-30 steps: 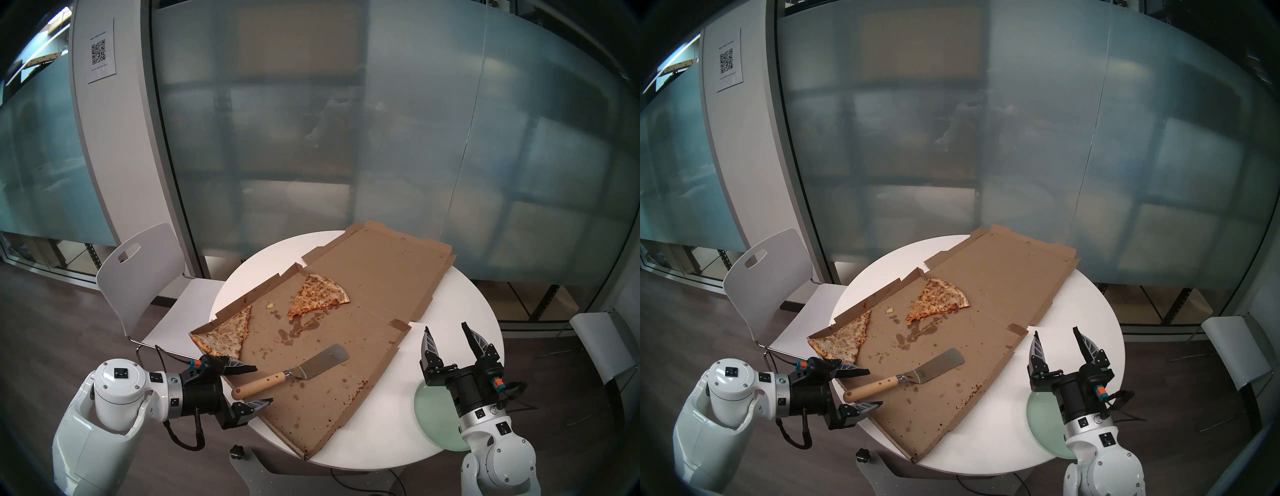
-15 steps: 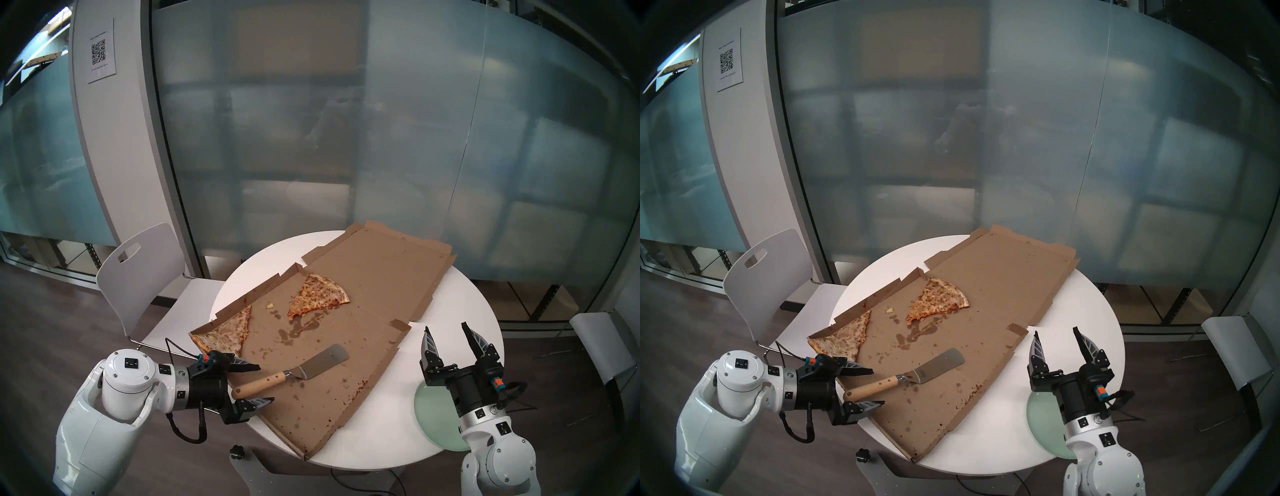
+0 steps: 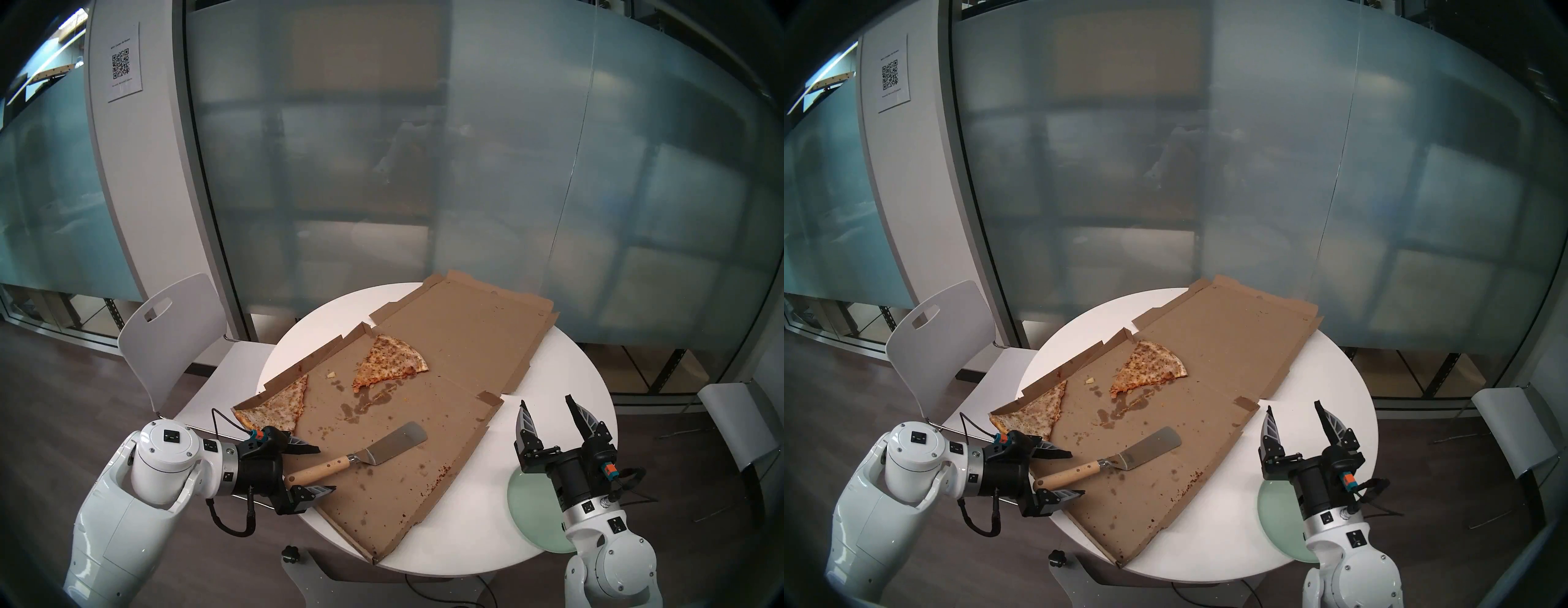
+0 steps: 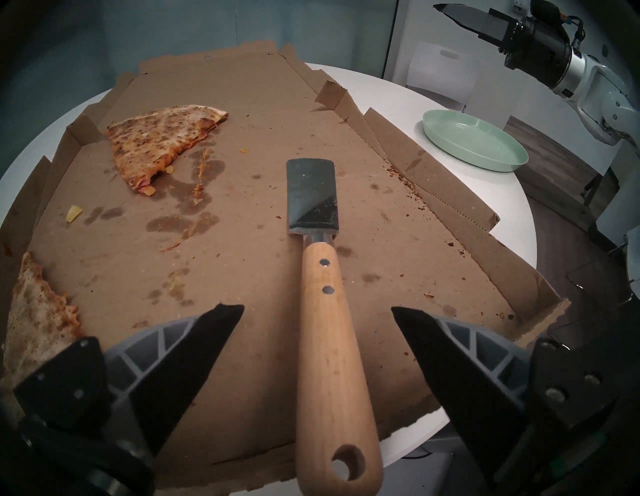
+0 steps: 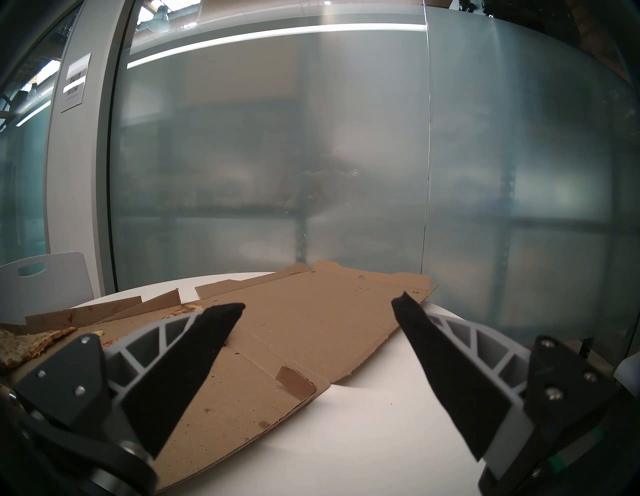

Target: Put pizza slice onto the plate

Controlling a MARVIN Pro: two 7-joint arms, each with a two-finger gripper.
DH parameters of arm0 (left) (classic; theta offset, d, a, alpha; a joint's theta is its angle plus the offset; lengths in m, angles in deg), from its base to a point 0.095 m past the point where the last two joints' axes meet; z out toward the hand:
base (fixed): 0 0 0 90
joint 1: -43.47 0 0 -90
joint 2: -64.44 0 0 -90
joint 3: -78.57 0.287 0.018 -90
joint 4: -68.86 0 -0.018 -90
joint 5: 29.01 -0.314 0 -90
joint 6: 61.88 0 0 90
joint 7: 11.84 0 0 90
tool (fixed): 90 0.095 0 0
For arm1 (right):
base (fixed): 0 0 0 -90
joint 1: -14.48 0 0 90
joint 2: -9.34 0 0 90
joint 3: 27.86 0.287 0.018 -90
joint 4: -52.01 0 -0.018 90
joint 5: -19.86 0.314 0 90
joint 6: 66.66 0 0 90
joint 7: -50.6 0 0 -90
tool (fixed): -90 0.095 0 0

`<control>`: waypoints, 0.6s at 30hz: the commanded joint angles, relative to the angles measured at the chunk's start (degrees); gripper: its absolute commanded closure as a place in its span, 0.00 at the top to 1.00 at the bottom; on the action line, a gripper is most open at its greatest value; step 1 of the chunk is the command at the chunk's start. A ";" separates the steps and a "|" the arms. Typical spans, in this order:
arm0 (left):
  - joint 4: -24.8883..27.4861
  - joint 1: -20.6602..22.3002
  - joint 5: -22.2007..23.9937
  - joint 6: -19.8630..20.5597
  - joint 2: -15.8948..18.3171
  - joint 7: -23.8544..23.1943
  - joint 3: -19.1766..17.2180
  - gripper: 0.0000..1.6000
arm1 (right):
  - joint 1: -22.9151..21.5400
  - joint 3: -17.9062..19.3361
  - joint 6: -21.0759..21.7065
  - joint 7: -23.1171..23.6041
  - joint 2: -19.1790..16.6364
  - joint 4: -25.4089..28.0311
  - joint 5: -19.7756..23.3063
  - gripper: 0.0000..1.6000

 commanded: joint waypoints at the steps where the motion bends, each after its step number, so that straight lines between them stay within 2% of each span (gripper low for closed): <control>1: 0.12 2.02 -0.12 0.49 0.32 -0.34 0.51 1.00 | -0.11 0.01 -0.19 0.11 -0.15 1.23 -0.05 1.00; 18: -1.75 5.65 -2.82 2.34 1.25 -0.70 3.47 1.00 | -0.11 0.01 -0.20 0.11 -0.15 1.23 -0.05 1.00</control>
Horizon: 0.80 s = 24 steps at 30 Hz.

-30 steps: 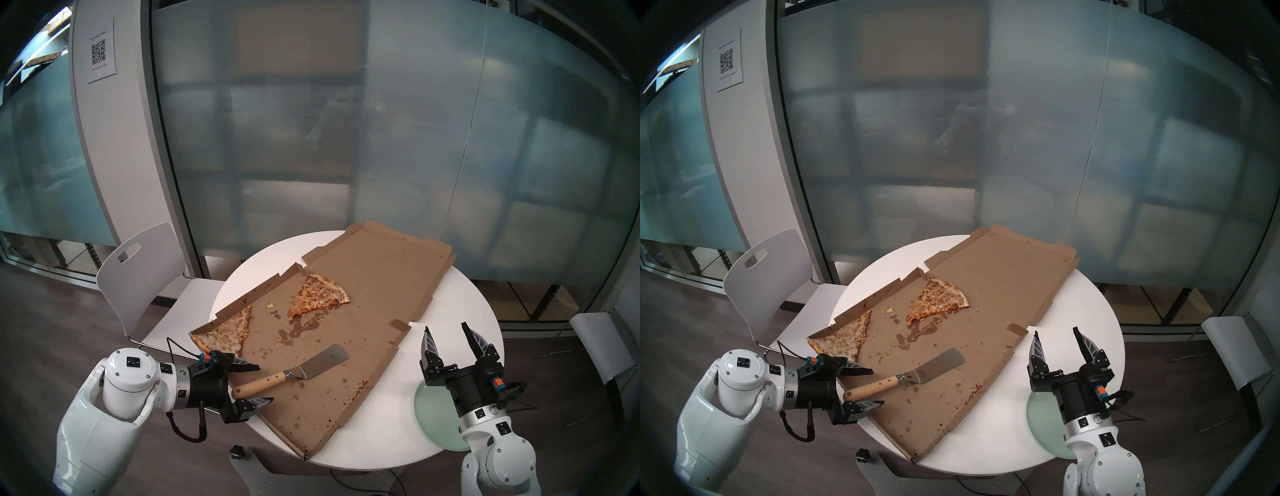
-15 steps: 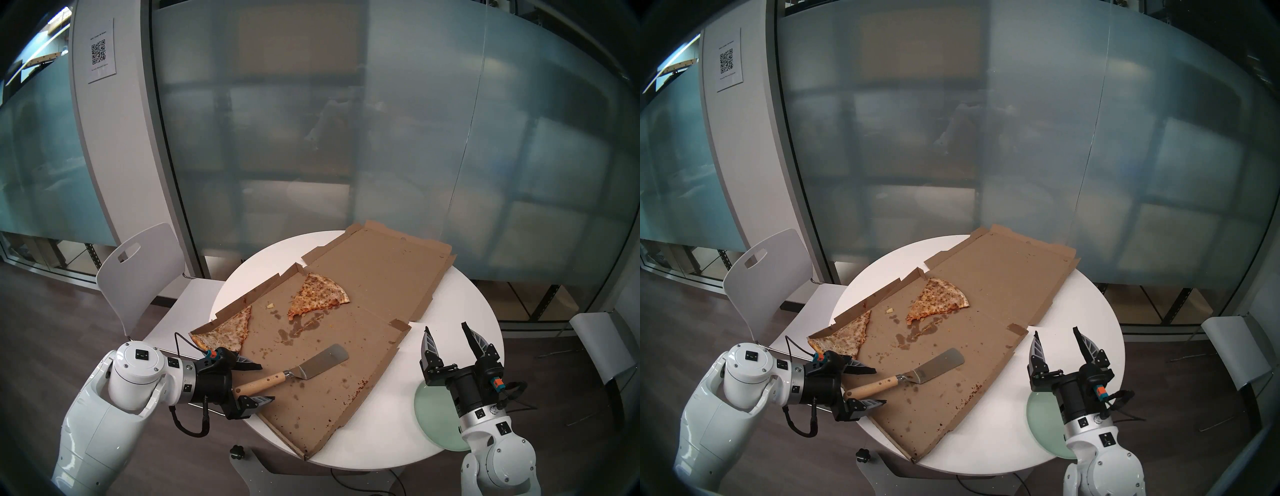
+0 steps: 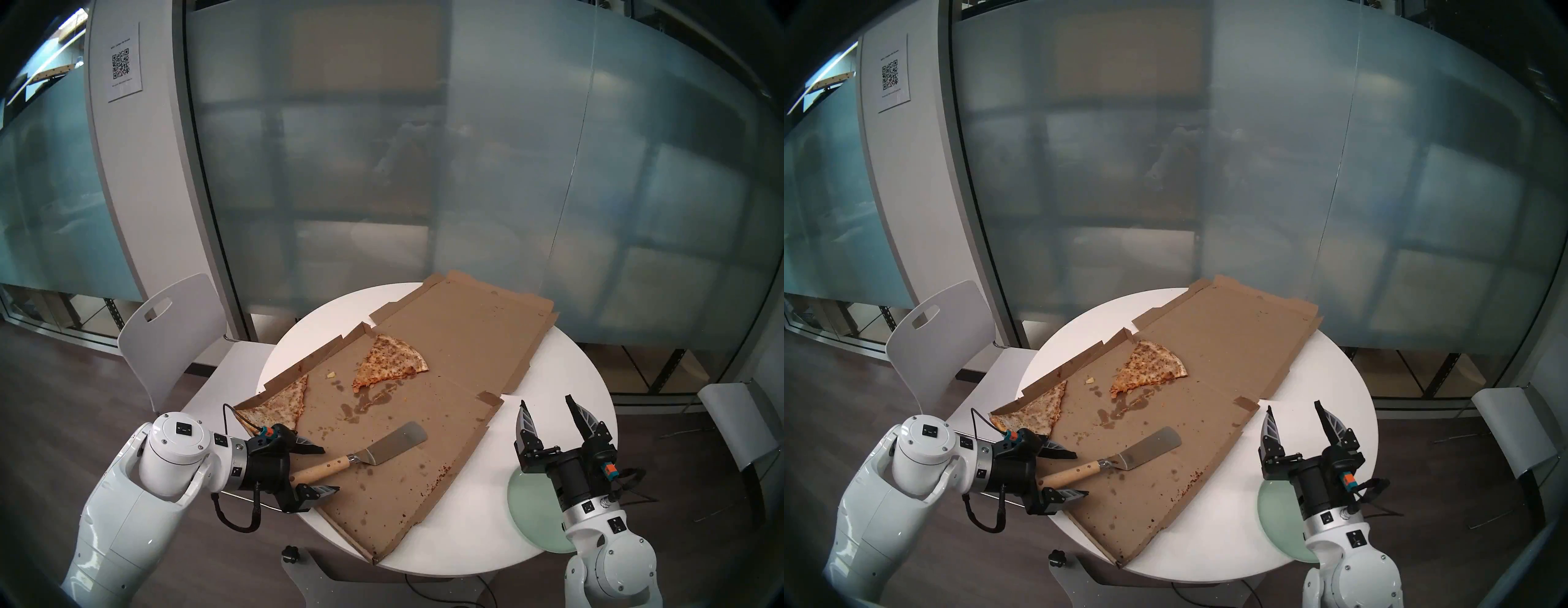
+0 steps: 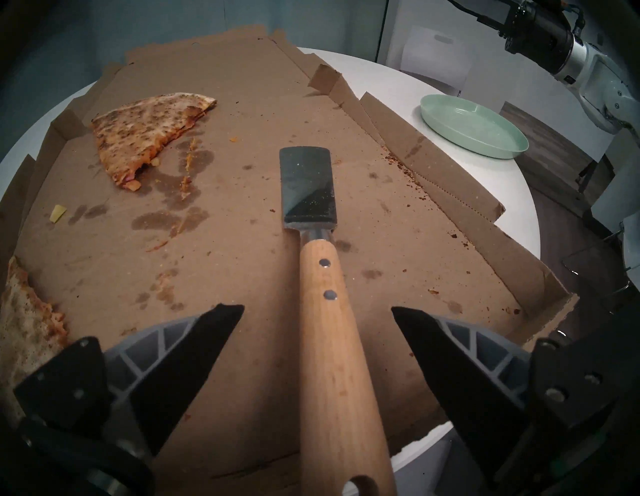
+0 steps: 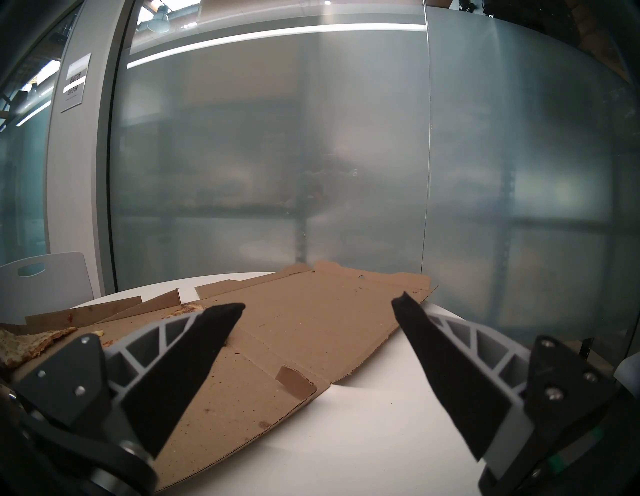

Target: Put pizza slice onto the plate

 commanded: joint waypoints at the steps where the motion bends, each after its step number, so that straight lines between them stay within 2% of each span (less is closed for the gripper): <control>1: -0.41 2.65 -0.50 0.42 0.28 -0.04 0.43 1.00 | -0.11 0.01 -0.20 0.11 -0.15 1.22 -0.05 1.00; 5: -0.58 3.19 -0.82 0.65 0.34 -0.46 0.75 1.00 | -0.11 0.01 -0.20 0.11 -0.15 1.22 -0.05 1.00; 10: -0.54 3.42 -1.04 0.95 0.26 -0.75 0.83 0.85 | -0.11 0.01 -0.20 0.11 -0.15 1.23 -0.05 1.00; 16: -0.33 3.05 -1.06 1.03 0.37 -0.99 0.72 0.79 | -0.10 0.01 -0.19 0.11 -0.15 1.23 -0.05 1.00; 24: 0.15 2.11 -1.39 1.02 0.97 -1.44 0.95 0.78 | -0.10 0.01 -0.19 0.11 -0.15 1.24 -0.05 1.00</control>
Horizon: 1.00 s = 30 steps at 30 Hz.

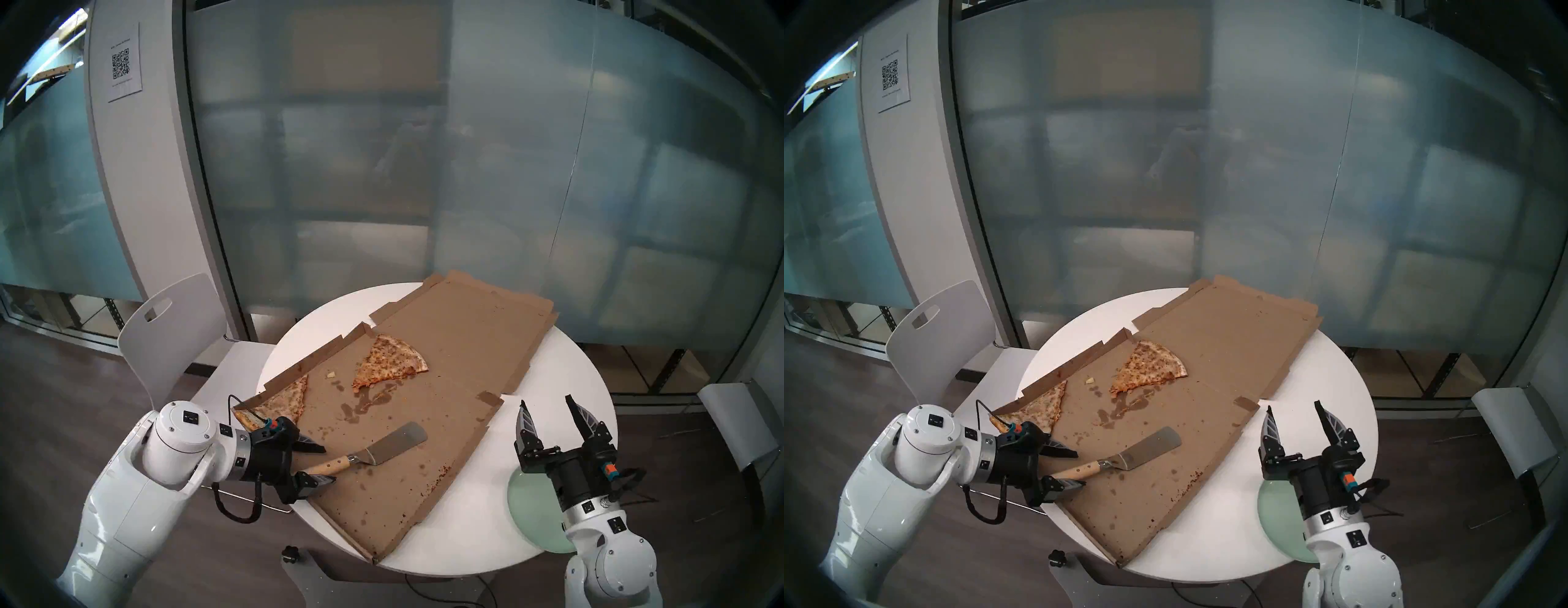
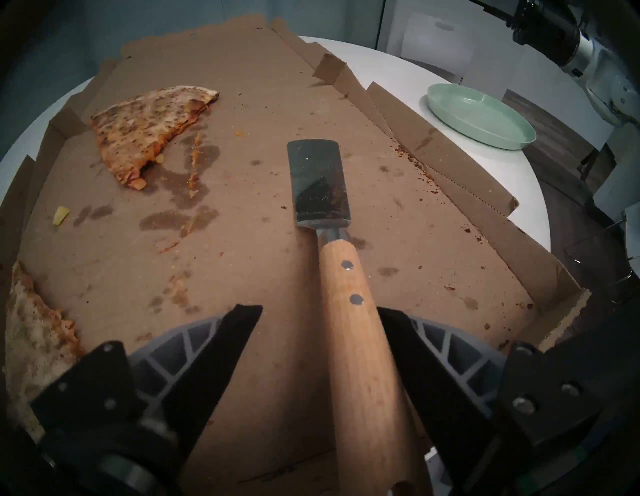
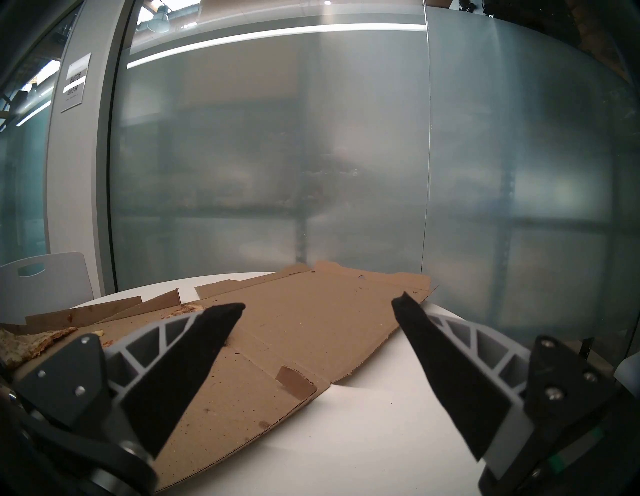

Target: Put pizza slice onto the plate

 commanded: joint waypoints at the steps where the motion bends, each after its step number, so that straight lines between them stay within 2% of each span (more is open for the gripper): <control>1: 1.11 -0.63 -0.23 -0.45 0.54 -0.28 0.10 0.78 | -0.10 0.01 -0.19 0.11 -0.15 1.24 -0.05 1.00; 2: 1.14 -0.72 -0.25 -0.50 0.53 -0.28 0.10 0.74 | -0.10 0.01 -0.19 0.11 -0.15 1.24 -0.05 1.00; 4: 1.17 -0.83 -0.28 -0.54 0.53 -0.26 0.08 0.59 | -0.10 0.01 -0.19 0.11 -0.15 1.24 -0.05 1.00; 5: 1.21 -0.83 -0.36 -0.58 0.59 -0.26 0.14 0.57 | -0.10 0.01 -0.19 0.11 -0.15 1.24 -0.05 1.00; 6: 1.24 -0.85 -0.38 -0.59 0.61 -0.26 0.15 0.49 | -0.10 0.01 -0.19 0.11 -0.15 1.24 -0.05 1.00; 8: 1.33 -0.83 -0.47 -0.57 0.70 -0.30 0.24 0.45 | -0.10 0.01 -0.19 0.11 -0.15 1.24 -0.05 1.00; 11: 1.51 -0.83 -0.56 -0.46 0.83 -0.40 0.35 0.44 | -0.10 0.01 -0.19 0.11 -0.15 1.23 -0.05 1.00; 12: 1.56 -0.86 -0.54 -0.44 0.84 -0.41 0.34 0.36 | -0.10 0.01 -0.19 0.11 -0.15 1.23 -0.05 1.00; 16: 2.11 -1.29 -0.43 -0.39 0.84 -0.41 0.12 0.19 | -0.10 0.01 -0.19 0.11 -0.15 1.23 -0.05 1.00; 18: 2.35 -1.79 -0.41 -0.76 0.50 0.18 -0.31 0.00 | -0.10 0.01 -0.19 0.11 -0.15 1.23 -0.05 1.00; 22: 3.03 -1.97 -0.07 -0.68 0.52 0.18 -1.18 0.00 | -0.11 0.01 -0.20 0.11 -0.15 1.23 -0.05 1.00; 30: 4.39 -3.35 2.46 -1.39 -1.33 1.72 -5.46 0.00 | -0.12 0.01 -0.21 0.11 -0.15 1.20 -0.05 1.00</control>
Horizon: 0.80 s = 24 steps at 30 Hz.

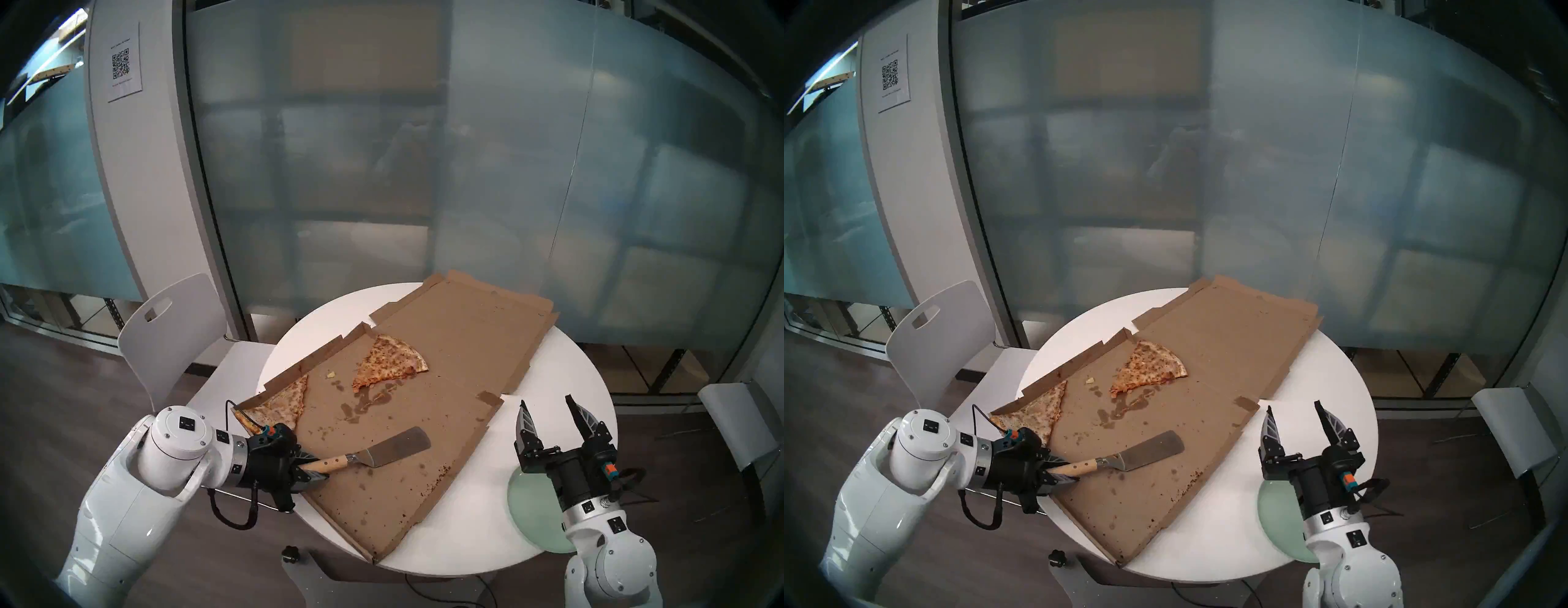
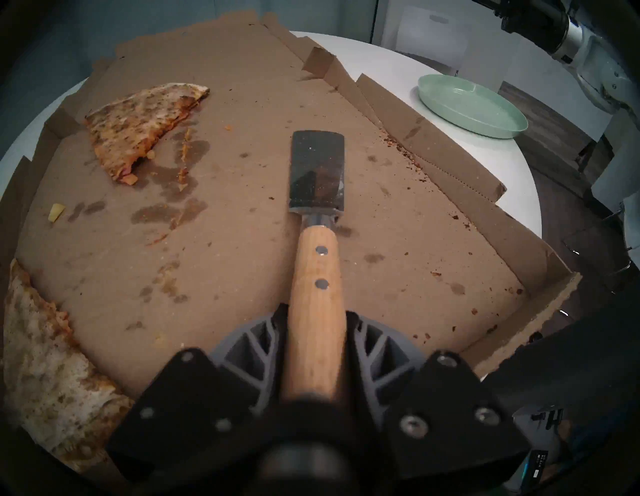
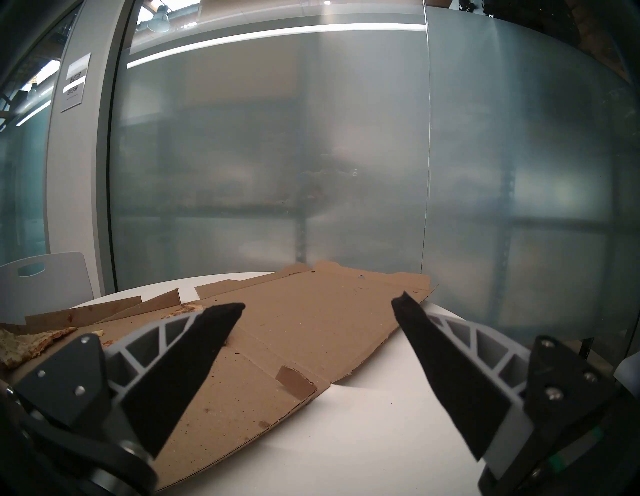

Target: Put pizza slice onto the plate

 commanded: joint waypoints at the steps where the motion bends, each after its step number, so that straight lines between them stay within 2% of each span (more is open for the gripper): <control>1: 2.36 -0.73 2.76 -0.49 -1.79 0.78 -3.94 0.00 | -0.12 0.01 -0.22 0.11 -0.15 1.20 -0.05 1.00; 14: 3.22 -1.91 6.35 -0.81 -2.61 1.34 -11.91 0.00 | -0.13 0.01 -0.23 0.11 -0.15 1.18 -0.04 1.00; 24: 5.39 -6.91 9.60 -2.02 -4.29 0.60 -19.89 0.00 | -0.12 0.01 -0.22 0.11 -0.15 1.20 -0.05 1.00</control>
